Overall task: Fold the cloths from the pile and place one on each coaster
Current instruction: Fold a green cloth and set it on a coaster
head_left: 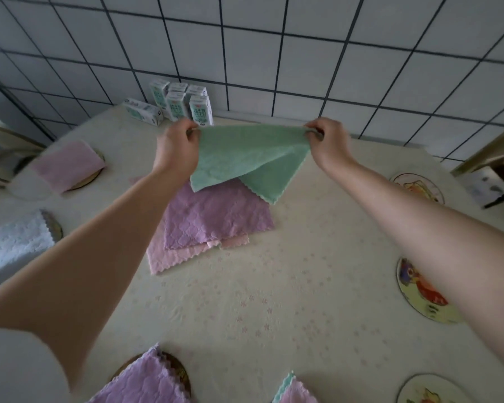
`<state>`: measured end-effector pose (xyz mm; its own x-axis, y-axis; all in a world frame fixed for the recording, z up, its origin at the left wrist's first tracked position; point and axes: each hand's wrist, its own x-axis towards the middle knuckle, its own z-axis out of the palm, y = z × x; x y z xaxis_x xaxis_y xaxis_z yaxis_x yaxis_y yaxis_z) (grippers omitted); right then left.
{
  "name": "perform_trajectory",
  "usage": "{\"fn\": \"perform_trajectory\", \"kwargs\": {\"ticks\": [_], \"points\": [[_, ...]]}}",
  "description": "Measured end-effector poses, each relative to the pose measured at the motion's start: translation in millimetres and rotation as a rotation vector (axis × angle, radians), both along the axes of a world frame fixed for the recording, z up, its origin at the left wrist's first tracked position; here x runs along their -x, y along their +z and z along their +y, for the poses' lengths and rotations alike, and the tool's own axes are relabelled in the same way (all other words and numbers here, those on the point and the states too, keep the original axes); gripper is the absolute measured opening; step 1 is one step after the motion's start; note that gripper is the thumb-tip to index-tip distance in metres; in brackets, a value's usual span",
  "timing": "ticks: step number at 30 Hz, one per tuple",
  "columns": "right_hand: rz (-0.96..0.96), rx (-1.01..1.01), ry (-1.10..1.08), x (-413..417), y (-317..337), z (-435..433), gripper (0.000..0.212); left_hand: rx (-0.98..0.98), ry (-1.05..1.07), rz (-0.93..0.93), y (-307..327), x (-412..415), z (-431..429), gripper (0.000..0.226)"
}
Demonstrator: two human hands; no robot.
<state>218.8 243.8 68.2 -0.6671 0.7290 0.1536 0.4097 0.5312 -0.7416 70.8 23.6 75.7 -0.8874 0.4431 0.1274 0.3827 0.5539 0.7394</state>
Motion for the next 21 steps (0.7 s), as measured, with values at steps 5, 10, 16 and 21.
{"fn": "perform_trajectory", "kwargs": {"ticks": [5, 10, 16, 21], "points": [[0.083, -0.075, -0.058, -37, 23, 12, 0.025, -0.047, -0.042, 0.142, 19, -29, 19, 0.020], [0.165, -0.144, -0.060, -90, 41, 26, 0.024, -0.049, -0.121, 0.271, 26, -80, 30, 0.021], [0.124, -0.181, 0.065, -200, 26, 42, 0.017, -0.006, -0.188, 0.355, 2, -176, 31, 0.029], [0.044, -0.231, 0.138, -309, -19, 39, 0.015, 0.015, -0.262, 0.321, -44, -279, 21, 0.027]]}}
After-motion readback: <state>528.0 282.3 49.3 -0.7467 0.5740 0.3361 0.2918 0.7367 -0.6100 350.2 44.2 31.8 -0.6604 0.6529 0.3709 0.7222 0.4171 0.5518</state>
